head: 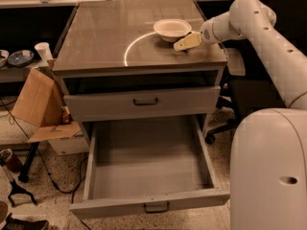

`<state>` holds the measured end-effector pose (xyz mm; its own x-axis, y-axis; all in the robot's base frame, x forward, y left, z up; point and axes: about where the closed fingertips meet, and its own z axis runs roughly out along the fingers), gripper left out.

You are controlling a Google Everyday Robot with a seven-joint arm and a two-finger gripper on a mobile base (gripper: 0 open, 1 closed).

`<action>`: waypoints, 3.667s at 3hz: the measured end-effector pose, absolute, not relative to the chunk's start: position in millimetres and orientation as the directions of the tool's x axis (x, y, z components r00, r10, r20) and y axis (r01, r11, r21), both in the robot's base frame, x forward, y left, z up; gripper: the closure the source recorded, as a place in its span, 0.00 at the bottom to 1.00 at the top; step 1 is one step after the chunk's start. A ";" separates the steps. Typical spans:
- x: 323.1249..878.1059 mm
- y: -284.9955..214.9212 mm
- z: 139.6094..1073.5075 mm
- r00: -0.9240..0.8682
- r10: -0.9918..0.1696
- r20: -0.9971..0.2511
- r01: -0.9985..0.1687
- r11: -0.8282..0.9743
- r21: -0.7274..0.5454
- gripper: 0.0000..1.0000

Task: Place rxbar blueberry into middle drawer

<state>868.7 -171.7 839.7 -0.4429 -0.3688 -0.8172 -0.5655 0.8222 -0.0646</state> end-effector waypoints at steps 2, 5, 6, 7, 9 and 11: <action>870.7 -148.4 839.8 -0.417 -0.316 -0.852 -0.608 0.794 0.003 0.00; 880.0 -130.4 821.3 -0.443 -0.294 -0.847 -0.603 0.797 0.039 0.17; 880.0 -130.4 821.2 -0.443 -0.294 -0.847 -0.603 0.797 0.039 0.41; 879.7 -130.9 828.1 -0.443 -0.294 -0.847 -0.602 0.798 0.038 0.72; 865.3 -140.7 837.7 -0.432 -0.303 -0.849 -0.598 0.801 0.018 1.00; 800.8 -162.3 863.9 -0.417 -0.325 -0.849 -0.586 0.810 -0.022 1.00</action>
Offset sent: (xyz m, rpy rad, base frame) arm 0.0024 0.0289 0.0118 0.1407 -0.0334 0.0656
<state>800.8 -162.3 863.9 -0.4172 -0.3247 -0.8488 -0.5864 0.8098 -0.0216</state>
